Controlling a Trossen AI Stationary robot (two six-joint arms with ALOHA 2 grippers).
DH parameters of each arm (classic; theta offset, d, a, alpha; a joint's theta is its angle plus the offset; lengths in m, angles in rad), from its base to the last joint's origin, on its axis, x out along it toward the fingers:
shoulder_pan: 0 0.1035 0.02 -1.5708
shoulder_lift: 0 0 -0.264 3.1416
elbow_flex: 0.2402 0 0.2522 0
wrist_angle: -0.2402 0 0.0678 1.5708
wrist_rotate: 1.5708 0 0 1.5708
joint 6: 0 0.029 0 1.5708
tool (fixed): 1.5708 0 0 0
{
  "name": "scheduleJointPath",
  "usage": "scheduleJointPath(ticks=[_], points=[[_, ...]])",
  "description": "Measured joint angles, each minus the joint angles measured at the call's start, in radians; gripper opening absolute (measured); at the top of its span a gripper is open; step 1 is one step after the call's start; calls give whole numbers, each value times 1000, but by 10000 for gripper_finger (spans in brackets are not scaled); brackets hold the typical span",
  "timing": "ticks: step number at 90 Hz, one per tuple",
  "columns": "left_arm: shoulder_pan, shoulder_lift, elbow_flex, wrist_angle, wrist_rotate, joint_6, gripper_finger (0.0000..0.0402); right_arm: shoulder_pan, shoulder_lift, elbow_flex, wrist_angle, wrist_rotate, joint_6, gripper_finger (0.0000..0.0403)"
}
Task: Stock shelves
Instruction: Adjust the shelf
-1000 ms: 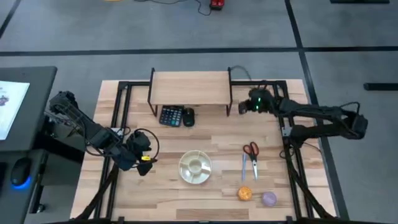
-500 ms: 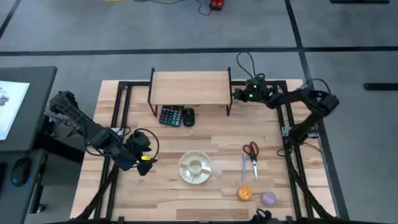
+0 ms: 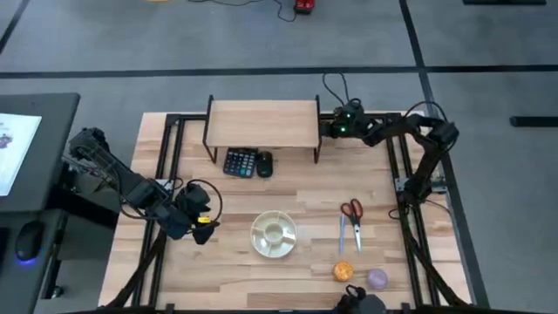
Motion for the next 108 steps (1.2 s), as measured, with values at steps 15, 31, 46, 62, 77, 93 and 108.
scheduleJointPath(ticks=[15, 31, 46, 62, 77, 93, 108], points=[[0, 0, 0, -7, -3, 0, 281, 29, 0, 0, -22, 20, -4, 0], [0, 0, 0, -8, -4, 0, 281, 38, 0, 0, -23, 45, -6, 0], [0, 0, 0, -8, -4, 0, 281, 43, 0, 0, -30, 44, -7, 0], [0, 0, 0, -8, -7, 0, 281, 67, 0, 0, -37, 33, -34, 0], [1, 0, 0, -8, -7, 0, 281, 76, -1, 7, -87, -31, -94, 0], [1, 0, 0, -8, -6, 0, 281, 67, -1, 64, -215, -155, -179, 0], [1, 0, 0, -15, -3, -17, 281, 62, -16, 77, -238, -102, -149, 0]])
